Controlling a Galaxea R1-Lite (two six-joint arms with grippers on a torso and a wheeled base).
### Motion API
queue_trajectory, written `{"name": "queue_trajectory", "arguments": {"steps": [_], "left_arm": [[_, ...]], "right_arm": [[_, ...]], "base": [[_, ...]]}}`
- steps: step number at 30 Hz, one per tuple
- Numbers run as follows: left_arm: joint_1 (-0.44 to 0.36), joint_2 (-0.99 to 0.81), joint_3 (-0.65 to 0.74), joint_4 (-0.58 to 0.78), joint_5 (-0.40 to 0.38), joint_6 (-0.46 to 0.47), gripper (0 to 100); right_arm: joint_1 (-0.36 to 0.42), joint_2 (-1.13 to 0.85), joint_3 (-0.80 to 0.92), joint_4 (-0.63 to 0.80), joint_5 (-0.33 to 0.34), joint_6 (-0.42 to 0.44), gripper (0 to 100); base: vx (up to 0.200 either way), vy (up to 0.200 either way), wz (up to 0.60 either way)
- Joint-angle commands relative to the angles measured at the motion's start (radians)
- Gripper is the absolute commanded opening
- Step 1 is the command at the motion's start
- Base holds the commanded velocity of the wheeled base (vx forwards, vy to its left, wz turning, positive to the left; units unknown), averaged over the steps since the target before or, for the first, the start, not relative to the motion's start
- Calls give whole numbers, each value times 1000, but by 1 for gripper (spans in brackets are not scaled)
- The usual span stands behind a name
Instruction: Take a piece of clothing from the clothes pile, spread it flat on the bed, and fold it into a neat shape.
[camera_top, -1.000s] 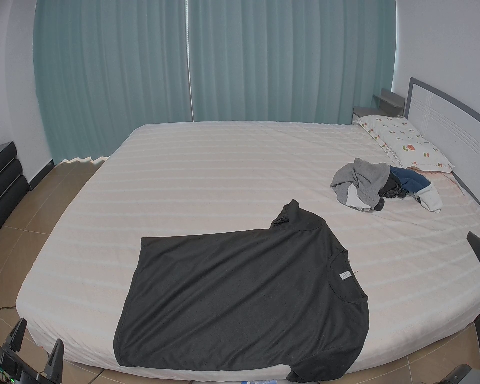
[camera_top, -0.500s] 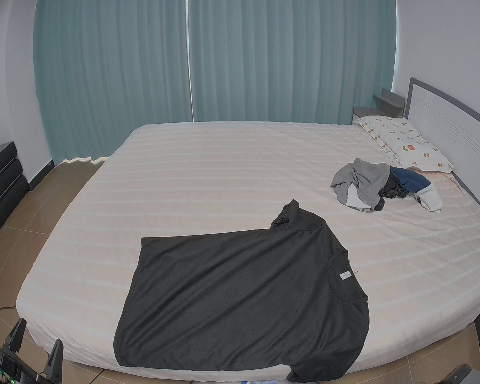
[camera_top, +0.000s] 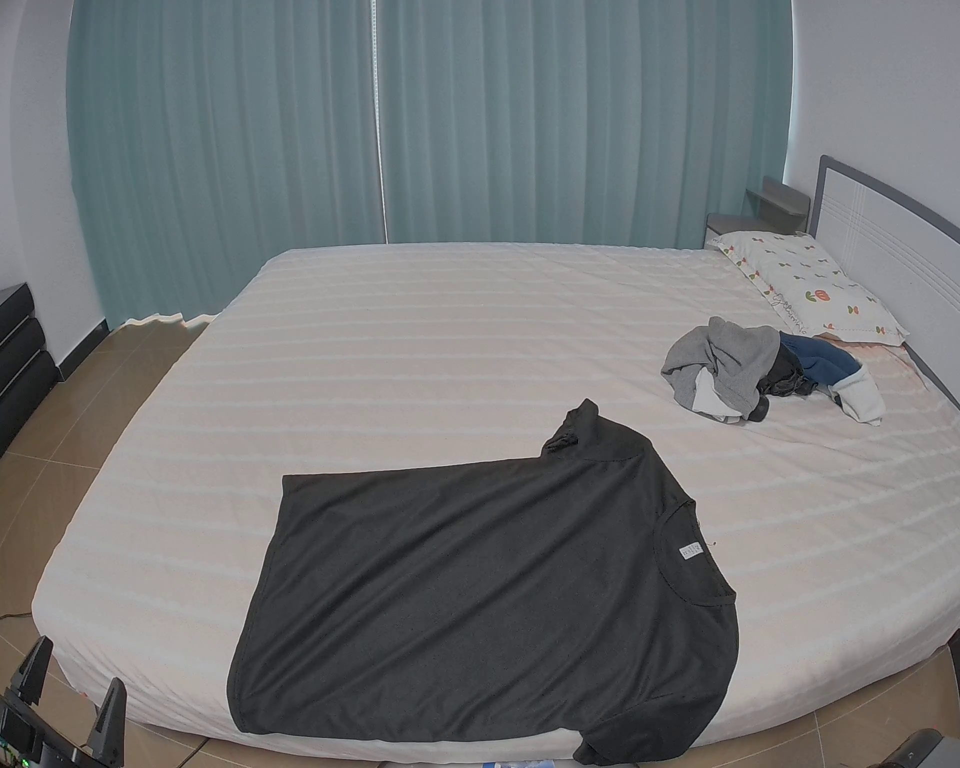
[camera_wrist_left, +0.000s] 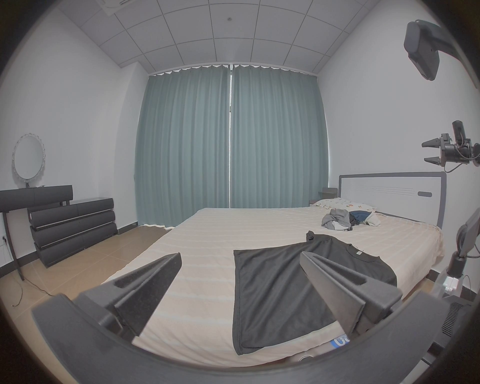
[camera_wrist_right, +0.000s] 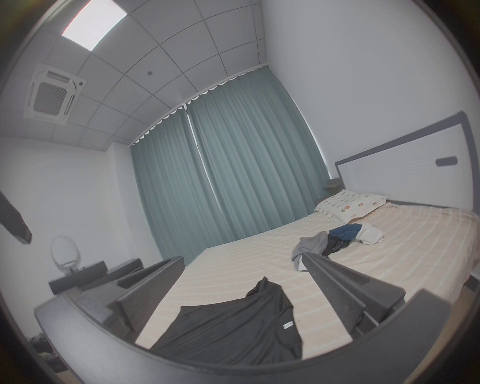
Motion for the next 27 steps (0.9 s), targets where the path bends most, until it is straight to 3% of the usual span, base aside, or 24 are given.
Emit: {"name": "queue_trajectory", "arguments": {"steps": [1, 10, 19, 20, 22, 23, 24, 25, 27], "left_arm": [[1, -9, 16, 0, -1, -1, 100], [1, -9, 16, 0, -1, -1, 100], [-1, -9, 16, 0, -1, -1, 100], [1, -9, 16, 0, -1, -1, 100], [-1, -9, 16, 0, -1, -1, 100], [-1, -9, 16, 0, -1, -1, 100], [1, -9, 16, 0, -1, -1, 100], [-1, -9, 16, 0, -1, -1, 100], [1, -9, 16, 0, -1, -1, 100]], "right_arm": [[22, 35, -35, 5, 4, 9, 100], [32, 119, -53, 46, 4, 23, 100], [111, 297, -132, 31, -45, 124, 100], [81, 362, -213, 5, -62, 167, 100], [-71, 460, -419, -1, -49, 270, 100], [-151, 483, -406, 65, 4, 250, 100], [-152, 486, -400, 80, 20, 230, 100], [-139, 498, -365, 143, 90, 104, 100], [-148, 540, -342, 154, 110, 69, 100]], "base": [[0, 0, 0], [0, 0, 0], [0, 0, 0], [0, 0, 0], [0, 0, 0], [0, 0, 0], [0, 0, 0], [0, 0, 0], [0, 0, 0]]}}
